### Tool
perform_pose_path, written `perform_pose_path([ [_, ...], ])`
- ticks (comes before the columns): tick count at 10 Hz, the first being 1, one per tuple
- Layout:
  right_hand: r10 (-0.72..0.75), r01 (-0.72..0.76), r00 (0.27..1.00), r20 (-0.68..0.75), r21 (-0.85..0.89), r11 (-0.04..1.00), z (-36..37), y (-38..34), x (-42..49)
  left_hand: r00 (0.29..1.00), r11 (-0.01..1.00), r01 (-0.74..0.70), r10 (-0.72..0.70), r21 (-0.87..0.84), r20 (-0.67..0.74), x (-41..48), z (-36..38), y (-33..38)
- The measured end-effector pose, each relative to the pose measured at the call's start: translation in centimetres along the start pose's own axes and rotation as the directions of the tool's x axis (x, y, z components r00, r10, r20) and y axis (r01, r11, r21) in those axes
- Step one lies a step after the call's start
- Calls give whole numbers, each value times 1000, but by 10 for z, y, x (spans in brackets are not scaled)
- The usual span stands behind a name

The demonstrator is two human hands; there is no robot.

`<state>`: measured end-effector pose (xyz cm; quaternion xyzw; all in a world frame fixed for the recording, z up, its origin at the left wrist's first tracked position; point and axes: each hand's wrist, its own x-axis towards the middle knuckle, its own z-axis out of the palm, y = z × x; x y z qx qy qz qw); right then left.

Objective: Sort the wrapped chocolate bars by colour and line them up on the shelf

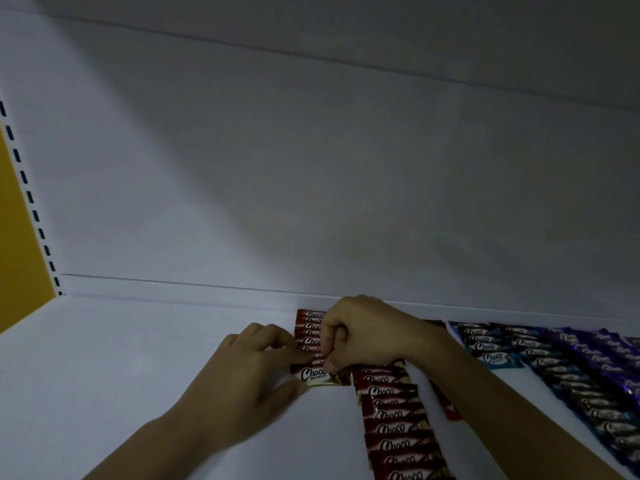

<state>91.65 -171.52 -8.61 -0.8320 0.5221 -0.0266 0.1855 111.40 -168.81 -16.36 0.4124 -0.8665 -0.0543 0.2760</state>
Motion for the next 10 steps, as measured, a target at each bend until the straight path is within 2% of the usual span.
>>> perform_pose_path([
  [2, -7, 7, 1000, -9, -12, 1000, 0, 0, 0, 999, 1000, -21, 22, 23, -44, 0, 0, 0],
  [6, -48, 48, 999, 2, -6, 999, 0, 2, -1, 998, 998, -50, 51, 47, -24, 2, 1, -5],
  [9, -36, 35, 999, 15, 29, 999, -3, 5, -2, 1000, 1000, -22, 22, 0, -8, 1, -5, 4],
  [10, -25, 31, 997, -69, 90, 995, -17, 9, -6, 999, 999, 8, -9, -35, -37, 2, -3, 1],
])
